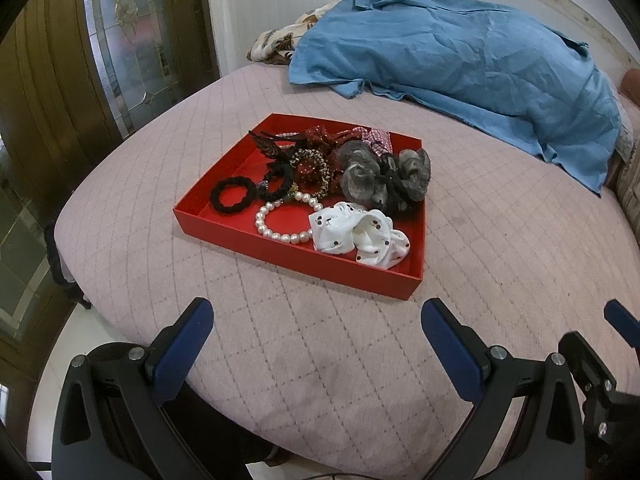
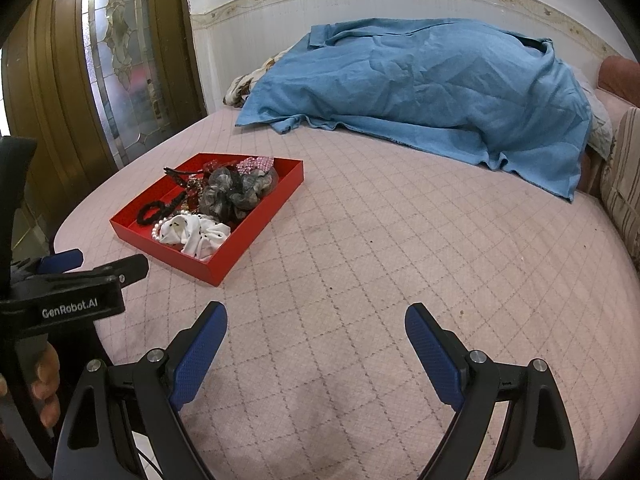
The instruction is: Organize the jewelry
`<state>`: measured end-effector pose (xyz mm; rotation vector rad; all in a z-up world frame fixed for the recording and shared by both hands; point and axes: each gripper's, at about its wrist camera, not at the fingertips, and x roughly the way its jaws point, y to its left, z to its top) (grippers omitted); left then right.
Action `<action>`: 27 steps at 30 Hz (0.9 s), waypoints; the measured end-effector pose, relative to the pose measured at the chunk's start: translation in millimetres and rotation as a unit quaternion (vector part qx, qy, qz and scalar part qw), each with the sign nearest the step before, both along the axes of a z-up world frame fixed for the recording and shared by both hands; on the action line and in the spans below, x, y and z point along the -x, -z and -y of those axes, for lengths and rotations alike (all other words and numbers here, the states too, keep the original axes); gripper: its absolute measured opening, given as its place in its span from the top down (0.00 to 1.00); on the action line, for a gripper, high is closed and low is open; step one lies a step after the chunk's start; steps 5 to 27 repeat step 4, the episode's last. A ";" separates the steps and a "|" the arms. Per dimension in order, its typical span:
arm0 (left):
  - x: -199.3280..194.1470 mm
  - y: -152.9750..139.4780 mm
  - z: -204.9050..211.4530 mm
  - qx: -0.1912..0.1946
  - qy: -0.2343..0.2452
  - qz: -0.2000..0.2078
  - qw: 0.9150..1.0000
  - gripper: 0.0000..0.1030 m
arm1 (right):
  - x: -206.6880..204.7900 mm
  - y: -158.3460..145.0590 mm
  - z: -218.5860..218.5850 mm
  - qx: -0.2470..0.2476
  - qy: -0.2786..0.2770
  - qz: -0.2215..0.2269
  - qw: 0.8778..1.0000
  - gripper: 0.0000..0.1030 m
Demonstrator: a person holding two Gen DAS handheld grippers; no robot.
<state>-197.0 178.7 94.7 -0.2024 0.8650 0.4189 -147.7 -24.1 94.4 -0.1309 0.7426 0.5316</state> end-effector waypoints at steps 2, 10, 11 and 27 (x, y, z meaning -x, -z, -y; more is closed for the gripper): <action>-2.8 -2.1 -0.9 0.001 0.000 -0.002 1.000 0.00 | -0.4 -0.2 2.0 -0.003 0.002 0.000 1.000 0.09; -5.5 -4.9 1.3 -0.001 0.007 -0.002 1.000 0.00 | -1.8 0.0 4.9 -0.006 0.006 -0.001 1.000 0.09; -5.5 -4.9 1.3 -0.001 0.007 -0.002 1.000 0.00 | -1.8 0.0 4.9 -0.006 0.006 -0.001 1.000 0.09; -5.5 -4.9 1.3 -0.001 0.007 -0.002 1.000 0.00 | -1.8 0.0 4.9 -0.006 0.006 -0.001 1.000 0.09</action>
